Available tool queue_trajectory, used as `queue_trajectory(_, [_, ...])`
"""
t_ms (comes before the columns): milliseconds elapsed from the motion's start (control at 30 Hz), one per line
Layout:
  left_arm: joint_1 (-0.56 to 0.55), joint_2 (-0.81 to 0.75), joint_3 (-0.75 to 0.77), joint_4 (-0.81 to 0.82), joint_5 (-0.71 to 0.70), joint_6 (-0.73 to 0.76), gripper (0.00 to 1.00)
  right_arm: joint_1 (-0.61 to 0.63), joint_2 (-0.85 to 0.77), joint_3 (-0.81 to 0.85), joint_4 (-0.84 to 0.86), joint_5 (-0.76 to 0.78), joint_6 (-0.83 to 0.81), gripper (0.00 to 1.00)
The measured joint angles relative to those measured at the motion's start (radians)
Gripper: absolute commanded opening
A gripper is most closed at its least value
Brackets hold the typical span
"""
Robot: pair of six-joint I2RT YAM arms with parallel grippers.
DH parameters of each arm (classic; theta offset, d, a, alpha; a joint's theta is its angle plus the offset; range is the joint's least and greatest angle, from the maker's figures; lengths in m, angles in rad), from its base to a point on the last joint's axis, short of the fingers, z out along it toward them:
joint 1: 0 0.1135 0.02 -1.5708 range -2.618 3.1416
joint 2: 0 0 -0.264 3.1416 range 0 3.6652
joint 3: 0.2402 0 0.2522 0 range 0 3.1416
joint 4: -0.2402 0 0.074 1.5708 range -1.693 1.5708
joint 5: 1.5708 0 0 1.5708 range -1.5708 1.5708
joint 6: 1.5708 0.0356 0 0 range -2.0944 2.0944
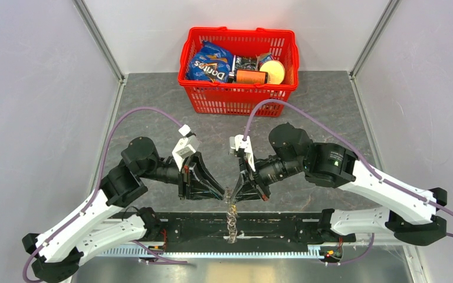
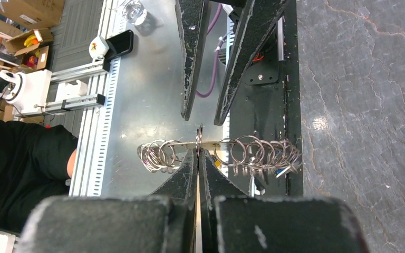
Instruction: Put the keys on the keyring
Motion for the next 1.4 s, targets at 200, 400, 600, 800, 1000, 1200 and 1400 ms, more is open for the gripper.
queue_trajectory(200, [0.0,0.0,0.005,-0.013,0.001,0.007,0.29,0.004,0.028,0.005,-0.007,-0.001,-0.004,0.0])
queue_trajectory(400, [0.0,0.008,0.009,-0.013,0.003,0.009,0.29,0.007,0.053,0.025,-0.011,0.0,-0.008,0.0])
queue_trajectory(600, [0.0,0.018,0.009,-0.021,0.005,0.015,0.29,0.009,0.064,0.048,-0.014,0.0,-0.014,0.0])
queue_trajectory(800, [0.0,0.02,0.009,-0.047,0.008,0.029,0.28,0.011,0.068,0.054,-0.015,0.001,-0.014,0.0])
queue_trajectory(1000, [0.0,0.023,0.009,-0.067,0.013,0.04,0.24,0.016,0.083,0.066,-0.025,0.006,-0.019,0.0])
queue_trajectory(1200, [0.0,0.025,0.009,-0.073,0.021,0.045,0.06,0.022,0.09,0.073,-0.037,0.013,-0.024,0.0])
queue_trajectory(1400, [0.0,0.03,0.01,-0.078,0.032,0.057,0.02,0.027,0.097,0.082,-0.056,0.024,-0.029,0.0])
